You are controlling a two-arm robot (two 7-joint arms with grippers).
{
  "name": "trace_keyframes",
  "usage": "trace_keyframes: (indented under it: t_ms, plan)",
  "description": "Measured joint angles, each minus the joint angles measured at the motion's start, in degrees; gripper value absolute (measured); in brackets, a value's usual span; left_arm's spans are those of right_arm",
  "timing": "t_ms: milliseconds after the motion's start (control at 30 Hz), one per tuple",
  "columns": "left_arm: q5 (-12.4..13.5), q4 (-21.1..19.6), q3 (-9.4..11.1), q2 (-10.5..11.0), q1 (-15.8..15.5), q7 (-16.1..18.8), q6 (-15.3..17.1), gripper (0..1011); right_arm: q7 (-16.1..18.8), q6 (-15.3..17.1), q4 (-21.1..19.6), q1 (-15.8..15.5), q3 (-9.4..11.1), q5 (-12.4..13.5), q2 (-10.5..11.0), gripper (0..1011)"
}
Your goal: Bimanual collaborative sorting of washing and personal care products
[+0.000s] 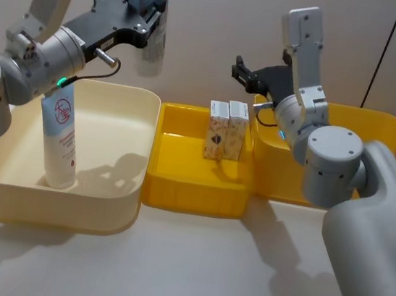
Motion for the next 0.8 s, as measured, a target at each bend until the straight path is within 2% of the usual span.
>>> trace_keyframes:
  t_ms: [333,500,800]
  plan:
    - [0.0,1.5,0.3,-0.6,-0.5,-0.2,0.1,262,7.7,3.6,-2.7,-0.4,-0.8,2.1,1.8,1001]
    - [0.1,1.6,0.4,-0.6,-0.6,-0.2,0.4,262,13.0,6.1,-4.0,-0.3,-1.7,3.1,3.3,1001]
    - [1.4,-1.0,-0.3,0.3,2.0,2.6,3.0,261,21.6,10.3,-5.4,0.8,-3.8,4.8,6.3,1001]
